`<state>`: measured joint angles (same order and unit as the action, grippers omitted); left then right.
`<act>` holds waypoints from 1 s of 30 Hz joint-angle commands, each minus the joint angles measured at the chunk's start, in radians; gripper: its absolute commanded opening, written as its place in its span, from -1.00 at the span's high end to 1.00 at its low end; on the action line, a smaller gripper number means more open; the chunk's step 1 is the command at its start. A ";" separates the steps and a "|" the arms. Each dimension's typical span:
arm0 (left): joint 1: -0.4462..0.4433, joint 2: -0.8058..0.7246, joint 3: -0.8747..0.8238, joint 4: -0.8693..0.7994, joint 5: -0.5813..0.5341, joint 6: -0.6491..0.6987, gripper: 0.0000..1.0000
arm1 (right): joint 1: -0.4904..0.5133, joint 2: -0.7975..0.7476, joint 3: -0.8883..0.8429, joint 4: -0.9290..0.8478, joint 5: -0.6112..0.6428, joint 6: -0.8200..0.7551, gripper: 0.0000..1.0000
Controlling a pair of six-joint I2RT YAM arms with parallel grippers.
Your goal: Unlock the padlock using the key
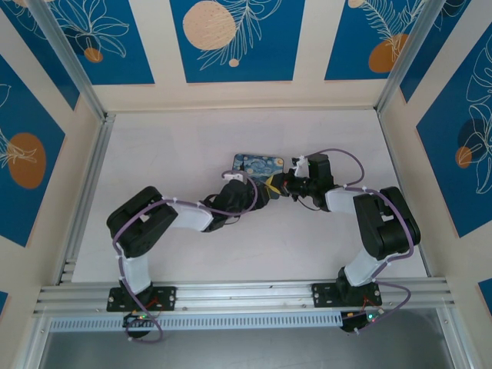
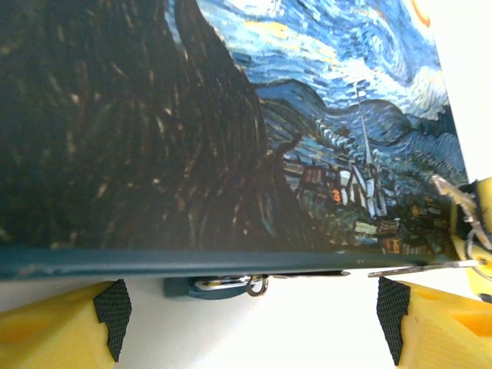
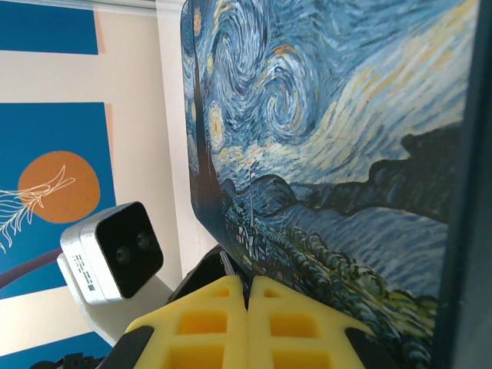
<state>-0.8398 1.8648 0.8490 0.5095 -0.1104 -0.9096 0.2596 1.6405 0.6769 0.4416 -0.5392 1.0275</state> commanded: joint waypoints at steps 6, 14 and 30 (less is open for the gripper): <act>0.002 0.081 0.027 -0.060 -0.009 0.106 -0.71 | -0.005 0.044 0.006 -0.023 -0.002 0.005 1.00; 0.002 0.131 0.042 0.068 0.095 0.140 -0.70 | -0.005 0.048 0.010 -0.024 -0.001 0.007 1.00; 0.010 0.150 -0.085 0.541 0.256 -0.175 -0.70 | -0.007 0.050 0.004 -0.021 -0.004 0.004 1.00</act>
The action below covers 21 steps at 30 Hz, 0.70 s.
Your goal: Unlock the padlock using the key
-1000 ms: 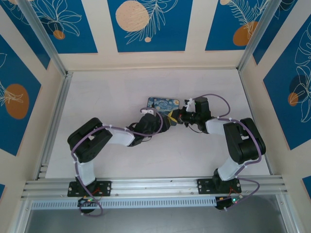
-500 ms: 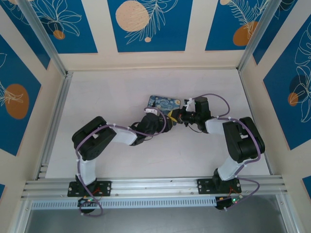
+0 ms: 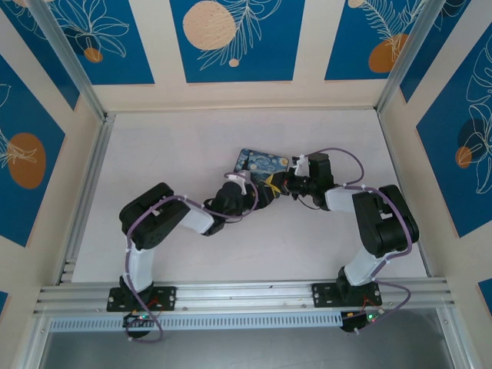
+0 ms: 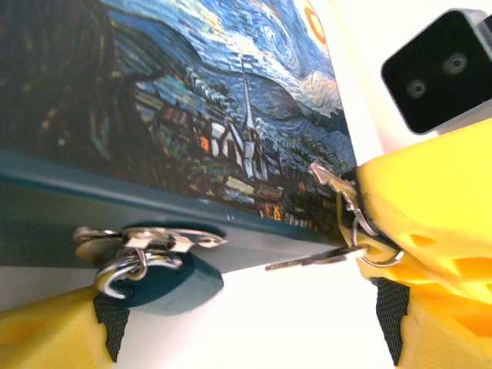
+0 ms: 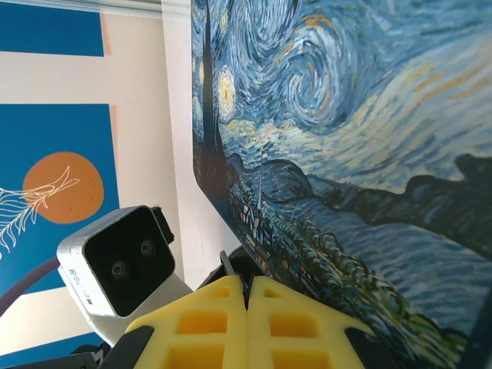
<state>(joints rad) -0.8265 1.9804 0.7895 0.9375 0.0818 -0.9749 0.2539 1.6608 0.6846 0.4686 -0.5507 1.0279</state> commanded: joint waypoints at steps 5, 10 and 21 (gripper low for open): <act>-0.004 0.056 -0.042 0.184 0.046 -0.168 -0.70 | -0.003 0.029 -0.003 -0.049 0.008 0.004 1.00; -0.004 0.058 -0.062 0.219 0.015 -0.213 -0.69 | -0.005 0.033 -0.002 -0.050 0.006 0.004 1.00; -0.006 0.096 -0.094 0.333 -0.052 -0.333 -0.60 | -0.005 0.052 -0.006 -0.029 0.006 0.009 1.00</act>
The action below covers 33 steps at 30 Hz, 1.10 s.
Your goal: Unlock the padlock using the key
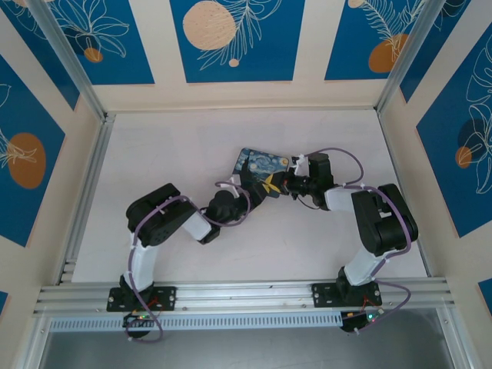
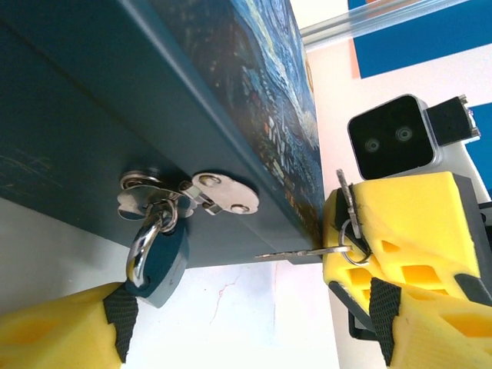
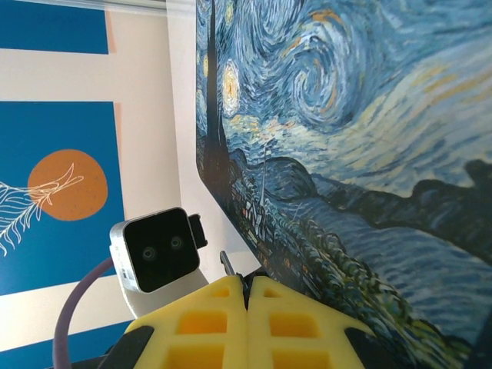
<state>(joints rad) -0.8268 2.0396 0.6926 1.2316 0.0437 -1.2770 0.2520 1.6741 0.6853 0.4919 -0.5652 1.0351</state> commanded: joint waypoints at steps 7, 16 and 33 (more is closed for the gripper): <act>-0.005 0.011 0.019 -0.072 -0.030 0.011 -0.56 | -0.003 0.042 -0.008 -0.051 0.019 0.003 1.00; -0.006 -0.017 0.025 -0.241 -0.113 0.060 -0.34 | -0.002 0.050 -0.009 -0.044 0.019 0.006 1.00; 0.012 -0.001 0.063 -0.380 -0.171 0.159 0.10 | -0.004 0.049 -0.006 -0.047 0.018 0.006 1.00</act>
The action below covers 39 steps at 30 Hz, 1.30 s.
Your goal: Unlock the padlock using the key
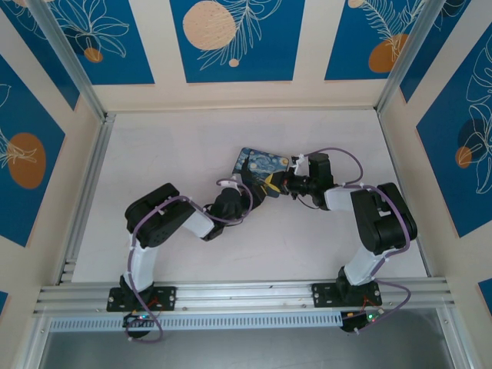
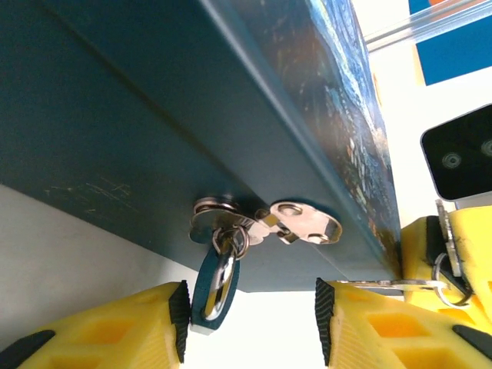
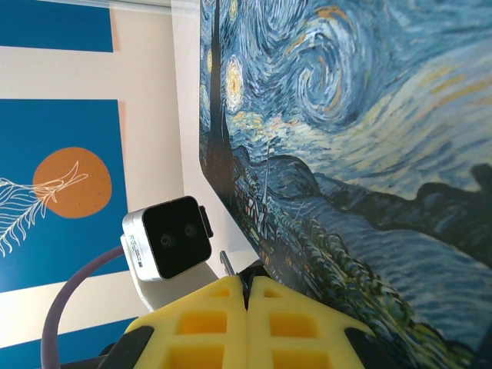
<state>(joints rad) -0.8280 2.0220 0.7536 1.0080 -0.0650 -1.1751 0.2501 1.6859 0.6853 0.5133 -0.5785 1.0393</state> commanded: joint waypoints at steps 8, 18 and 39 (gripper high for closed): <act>0.020 0.024 0.015 -0.203 -0.092 0.080 0.29 | -0.002 0.036 -0.007 -0.069 0.031 0.002 1.00; 0.036 0.029 0.033 -0.220 -0.104 0.092 0.36 | -0.003 0.040 -0.007 -0.072 0.033 -0.001 1.00; 0.054 0.027 0.047 -0.232 -0.116 0.103 0.73 | -0.003 0.050 -0.002 -0.073 0.031 0.000 1.00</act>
<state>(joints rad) -0.8116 2.0209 0.8055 0.8818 -0.1066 -1.0851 0.2493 1.6997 0.6918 0.5312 -0.5797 1.0389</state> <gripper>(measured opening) 0.150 0.064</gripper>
